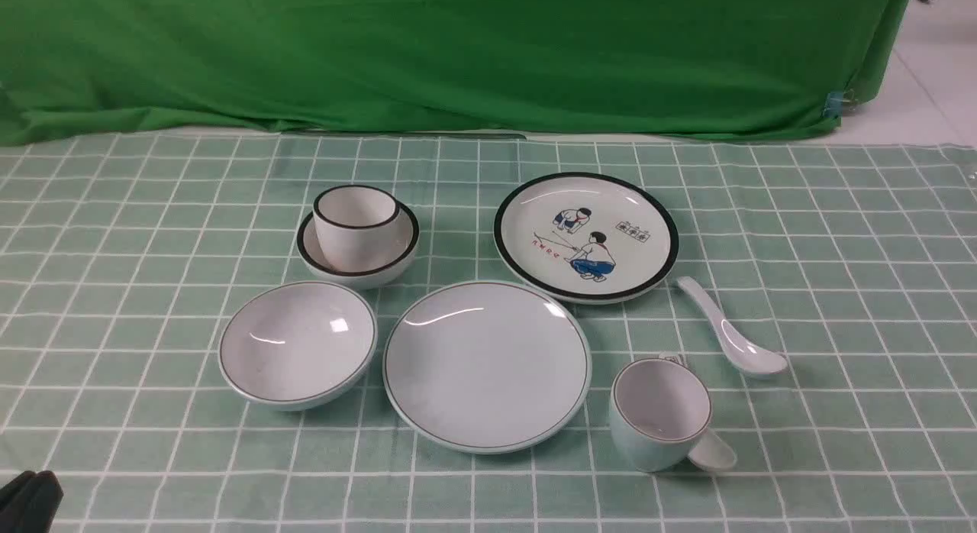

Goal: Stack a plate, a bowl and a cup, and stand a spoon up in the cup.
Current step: Use the left arm to grab a blue rice bowl

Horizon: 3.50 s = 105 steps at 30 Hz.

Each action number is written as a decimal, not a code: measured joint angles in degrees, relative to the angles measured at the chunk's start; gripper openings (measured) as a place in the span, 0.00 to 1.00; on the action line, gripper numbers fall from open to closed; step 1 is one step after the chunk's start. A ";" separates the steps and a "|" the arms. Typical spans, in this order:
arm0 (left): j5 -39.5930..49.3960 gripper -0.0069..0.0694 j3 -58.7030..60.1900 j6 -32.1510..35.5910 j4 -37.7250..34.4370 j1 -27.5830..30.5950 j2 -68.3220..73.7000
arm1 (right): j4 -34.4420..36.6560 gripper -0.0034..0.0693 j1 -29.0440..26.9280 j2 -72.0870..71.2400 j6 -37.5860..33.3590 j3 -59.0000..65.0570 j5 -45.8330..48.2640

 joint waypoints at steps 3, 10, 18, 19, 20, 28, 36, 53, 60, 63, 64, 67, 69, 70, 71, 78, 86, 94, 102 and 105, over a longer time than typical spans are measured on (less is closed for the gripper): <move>0.00 0.11 0.00 0.00 0.00 0.00 0.00 | 0.00 0.38 0.00 0.00 0.00 0.00 0.00; 0.00 0.11 0.00 -0.05 0.00 0.00 0.00 | 0.00 0.38 0.00 0.00 0.00 0.00 0.00; 0.00 0.11 0.00 -0.05 0.00 0.00 0.00 | 0.00 0.38 0.00 0.00 0.00 0.00 0.00; 0.00 0.11 0.00 -0.05 0.00 0.00 0.00 | 0.00 0.38 0.00 0.00 0.00 0.00 0.00; 0.00 0.11 0.00 -0.05 0.00 0.00 0.00 | 0.00 0.38 0.00 0.00 0.00 0.00 0.00; -5.85 0.11 0.00 -1.20 -8.36 0.00 0.00 | 0.00 0.38 0.00 0.00 0.00 0.00 0.00; -21.30 0.11 0.00 -6.76 -30.62 0.00 0.00 | 0.00 0.38 0.00 0.00 0.00 0.00 0.00; 29.31 0.11 -40.29 10.27 -17.49 -5.14 42.48 | 0.00 0.38 0.00 0.00 0.00 0.00 0.00; 29.19 0.11 -46.29 15.98 -14.44 -15.29 60.69 | 0.00 0.38 0.00 0.00 0.00 0.00 -0.04; 29.28 0.11 -48.12 16.15 -13.25 -16.52 65.83 | 0.00 0.38 0.00 0.00 0.00 0.00 -0.04; 29.28 0.11 -48.68 16.22 -13.06 -16.63 67.27 | 0.00 0.38 0.00 0.00 0.00 0.00 -0.04; 29.38 0.11 -50.37 17.96 -11.82 -16.68 71.94 | 0.00 0.38 0.00 0.00 0.14 0.00 -1.14; 29.38 0.11 -51.06 20.55 -11.23 -16.69 74.03 | 0.00 0.38 0.00 0.00 2.17 0.00 -4.48; 29.44 0.11 -51.43 21.93 -11.07 -16.69 74.86 | 0.00 0.38 0.00 0.00 5.20 0.00 -6.94; 29.43 0.11 -51.49 22.16 -11.07 -16.69 74.87 | 0.00 0.38 0.00 0.00 5.20 0.00 -7.49; 28.92 0.13 -52.79 29.62 -10.89 -16.69 81.80 | 0.00 0.37 0.12 0.00 26.64 0.00 -22.11; 23.07 0.32 -53.22 32.38 -5.39 -16.74 86.92 | 0.00 0.31 11.92 8.75 16.73 -17.93 2.95; 20.84 0.64 -53.22 32.48 -0.89 -16.74 90.76 | 0.00 0.32 26.34 22.77 7.88 -30.23 14.95; 16.01 0.64 -53.27 33.45 5.85 -16.74 95.90 | 0.00 0.32 33.12 28.09 7.88 -30.36 13.60; 15.98 0.50 -53.27 33.77 7.06 -16.74 97.84 | 0.00 0.32 33.23 28.37 7.88 -30.36 13.48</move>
